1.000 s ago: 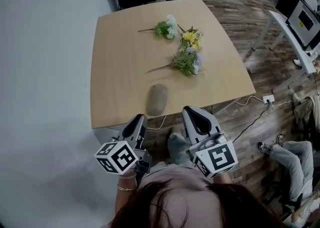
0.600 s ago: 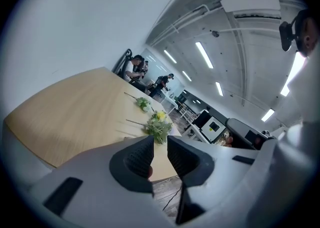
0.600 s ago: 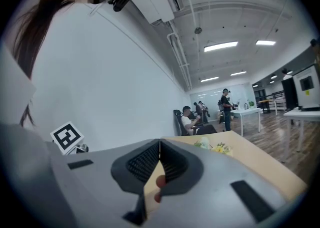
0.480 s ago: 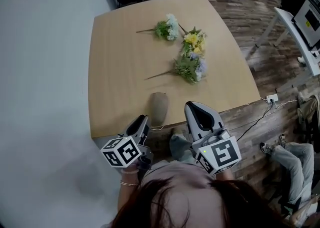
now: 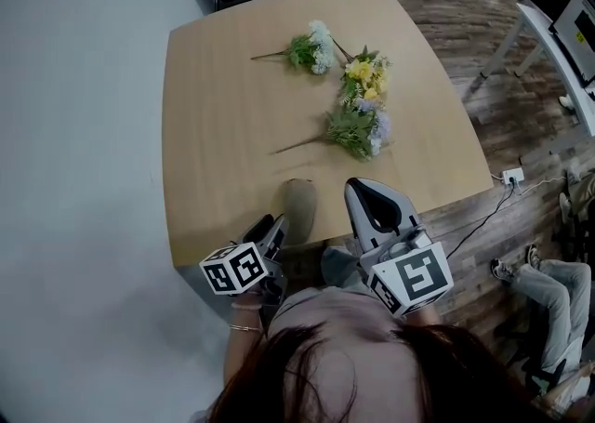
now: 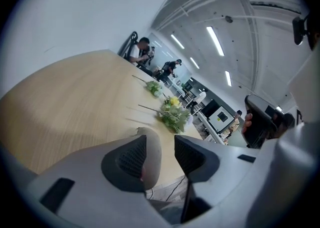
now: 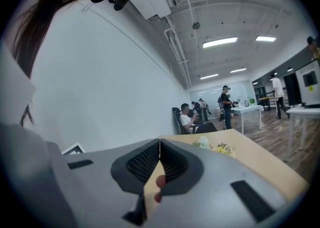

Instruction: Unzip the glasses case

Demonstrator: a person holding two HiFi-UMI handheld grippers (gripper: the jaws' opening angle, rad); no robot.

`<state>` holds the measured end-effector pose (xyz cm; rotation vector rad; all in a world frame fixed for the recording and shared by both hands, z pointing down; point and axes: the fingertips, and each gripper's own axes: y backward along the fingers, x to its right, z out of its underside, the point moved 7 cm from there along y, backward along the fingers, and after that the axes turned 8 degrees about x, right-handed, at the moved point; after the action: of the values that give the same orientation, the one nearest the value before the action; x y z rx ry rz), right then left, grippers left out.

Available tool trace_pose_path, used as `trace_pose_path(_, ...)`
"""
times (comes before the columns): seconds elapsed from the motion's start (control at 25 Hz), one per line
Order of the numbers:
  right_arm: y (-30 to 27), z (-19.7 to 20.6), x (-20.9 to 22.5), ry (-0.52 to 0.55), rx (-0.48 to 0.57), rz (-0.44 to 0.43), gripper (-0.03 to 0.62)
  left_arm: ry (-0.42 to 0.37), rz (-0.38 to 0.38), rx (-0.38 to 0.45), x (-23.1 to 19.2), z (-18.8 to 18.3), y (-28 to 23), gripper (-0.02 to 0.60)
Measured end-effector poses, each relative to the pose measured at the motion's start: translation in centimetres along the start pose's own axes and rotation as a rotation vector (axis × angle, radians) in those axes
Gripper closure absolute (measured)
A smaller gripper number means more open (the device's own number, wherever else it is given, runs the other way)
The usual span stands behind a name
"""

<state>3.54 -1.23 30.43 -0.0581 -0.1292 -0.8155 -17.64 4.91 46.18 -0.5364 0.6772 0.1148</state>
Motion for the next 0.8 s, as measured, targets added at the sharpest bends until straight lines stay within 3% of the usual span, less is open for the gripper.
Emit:
trace_pose_path(0.48,-2.4,0.7,2.4,-0.009,-0.022,0.021,0.579,-0.019,-0.019,-0.215,-3.9,2.9,-5.0,0.319)
trace_pose_path(0.8,-2.8,1.1,3.6,-0.020,-0.026,0.039,0.579,0.052,0.048,-0.335,-4.0,3.9,-6.6,0.252)
